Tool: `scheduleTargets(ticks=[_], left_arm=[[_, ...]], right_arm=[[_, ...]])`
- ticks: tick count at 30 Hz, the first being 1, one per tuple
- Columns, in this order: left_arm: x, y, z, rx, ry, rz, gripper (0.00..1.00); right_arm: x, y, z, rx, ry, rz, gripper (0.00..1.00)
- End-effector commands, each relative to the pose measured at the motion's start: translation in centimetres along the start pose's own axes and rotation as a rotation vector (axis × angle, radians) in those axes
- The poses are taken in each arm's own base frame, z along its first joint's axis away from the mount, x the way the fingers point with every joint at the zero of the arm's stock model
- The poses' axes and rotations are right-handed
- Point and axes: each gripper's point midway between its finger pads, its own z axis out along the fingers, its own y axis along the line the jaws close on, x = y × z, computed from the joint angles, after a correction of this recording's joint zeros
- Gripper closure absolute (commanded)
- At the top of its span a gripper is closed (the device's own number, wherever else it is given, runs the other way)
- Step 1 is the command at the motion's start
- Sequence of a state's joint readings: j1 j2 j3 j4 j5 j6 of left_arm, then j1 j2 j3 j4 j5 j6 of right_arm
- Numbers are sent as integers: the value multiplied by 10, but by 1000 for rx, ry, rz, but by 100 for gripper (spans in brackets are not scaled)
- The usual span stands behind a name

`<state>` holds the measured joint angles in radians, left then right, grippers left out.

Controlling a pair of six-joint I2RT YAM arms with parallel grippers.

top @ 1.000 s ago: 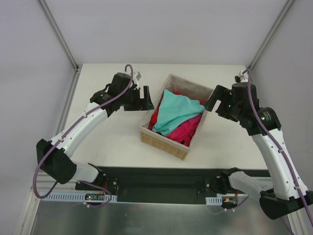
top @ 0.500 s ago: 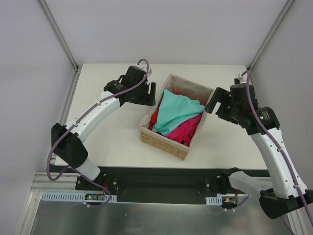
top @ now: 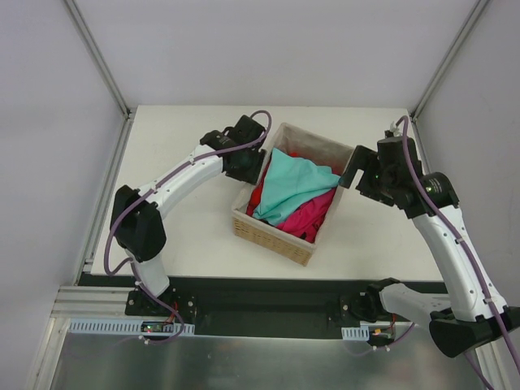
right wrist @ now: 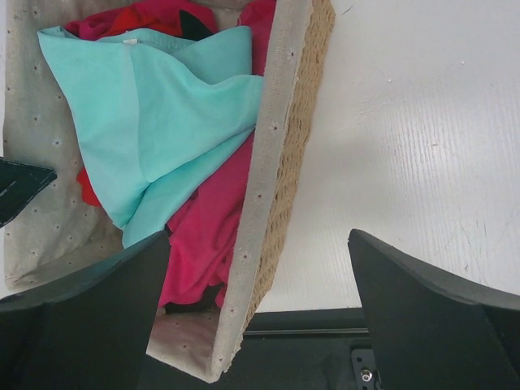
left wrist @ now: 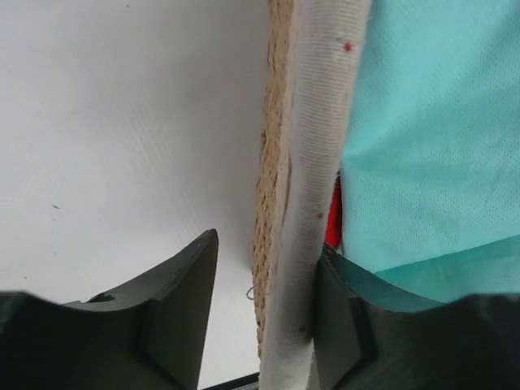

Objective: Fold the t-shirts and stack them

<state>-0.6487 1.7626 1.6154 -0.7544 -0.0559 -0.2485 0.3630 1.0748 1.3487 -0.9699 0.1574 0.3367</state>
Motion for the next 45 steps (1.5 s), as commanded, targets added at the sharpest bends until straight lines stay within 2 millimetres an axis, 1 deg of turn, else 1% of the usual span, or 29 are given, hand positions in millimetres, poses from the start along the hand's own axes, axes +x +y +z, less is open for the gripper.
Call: scheduleTargets(ticks=[1, 2, 3, 6, 7, 10, 11, 12, 13, 14, 16, 18, 19, 21, 22, 24, 25, 27, 28, 30, 31, 34, 37, 38, 39, 40, 41, 42, 45], left_arm=[[-8, 8, -5, -47, -11, 36, 60], [-8, 8, -1, -49, 0, 35, 61], [-7, 7, 1, -48, 3, 35, 67], [-7, 8, 5, -59, 8, 21, 76], [-9, 7, 5, -56, 4, 13, 82], [-11, 5, 5, -48, 2, -6, 83], [-12, 4, 4, -46, 0, -10, 81], [-11, 2, 4, -37, 2, -13, 76], [-11, 0, 2, -21, 2, -15, 54], [-13, -2, -5, -9, -12, -17, 40], [-17, -2, -16, -6, -41, -24, 27], [-23, 1, -24, -15, -69, -33, 25], [-27, 1, -34, -6, -92, -37, 24], [-31, -2, -45, 15, -115, -61, 22], [-34, -1, -54, 27, -133, -72, 22], [-36, 1, -65, 34, -153, -104, 18], [-38, 3, -76, 52, -173, -124, 17], [-39, 5, -86, 77, -190, -153, 14], [-40, 1, -96, 125, -200, -158, 14], [-41, 4, -104, 150, -208, -191, 11], [-41, 3, -111, 168, -220, -197, 11], [-39, -2, -121, 215, -224, -207, 10], [-36, 1, -122, 217, -220, -248, 8], [-36, 2, -122, 221, -219, -260, 8], [-33, 5, -118, 227, -203, -287, 8], [-32, 5, -117, 230, -200, -293, 8], [-32, 4, -116, 236, -199, -282, 9], [-30, 1, -115, 257, -187, -273, 10], [-23, -1, -102, 264, -155, -223, 11]], right_arm=[[-4, -5, -6, 22, -14, 0, 4], [-4, -5, -5, 23, -9, -2, 4], [-4, -4, -5, 23, -7, -4, 4], [-7, -3, -4, 24, -8, -7, 4], [-7, -2, -4, 23, -7, -12, 4], [-6, -3, -2, 28, 0, -22, 4], [-7, -3, -2, 30, 1, -25, 4], [-6, -3, -2, 26, 3, -32, 4], [-6, -2, -2, 24, 7, -35, 4], [-5, -1, -1, 22, 12, -41, 4], [-4, -1, 0, 19, 17, -49, 4], [-3, 0, 1, 12, 28, -57, 4], [-3, 1, 1, 8, 29, -62, 4], [-4, 1, -1, 6, 24, -69, 4], [-7, 1, -4, 4, 10, -67, 4], [-13, -3, -7, 19, -16, -64, 4], [-16, -4, -11, 19, -31, -52, 4], [-18, -6, -15, 18, -42, -38, 4], [-20, -10, -14, 28, -44, -22, 4], [-18, -18, -14, 56, -38, -3, 4], [-19, -25, -13, 81, -39, 21, 4], [-15, -37, -12, 112, -30, 83, 4], [-2, -49, -3, 148, -2, 123, 4], [4, -50, -1, 145, 18, 135, 4], [14, -53, 6, 154, 43, 169, 4], [17, -51, 9, 143, 54, 184, 4], [22, -45, 11, 109, 77, 195, 4], [24, -43, 15, 98, 79, 214, 4], [21, -37, 17, 64, 61, 228, 4]])
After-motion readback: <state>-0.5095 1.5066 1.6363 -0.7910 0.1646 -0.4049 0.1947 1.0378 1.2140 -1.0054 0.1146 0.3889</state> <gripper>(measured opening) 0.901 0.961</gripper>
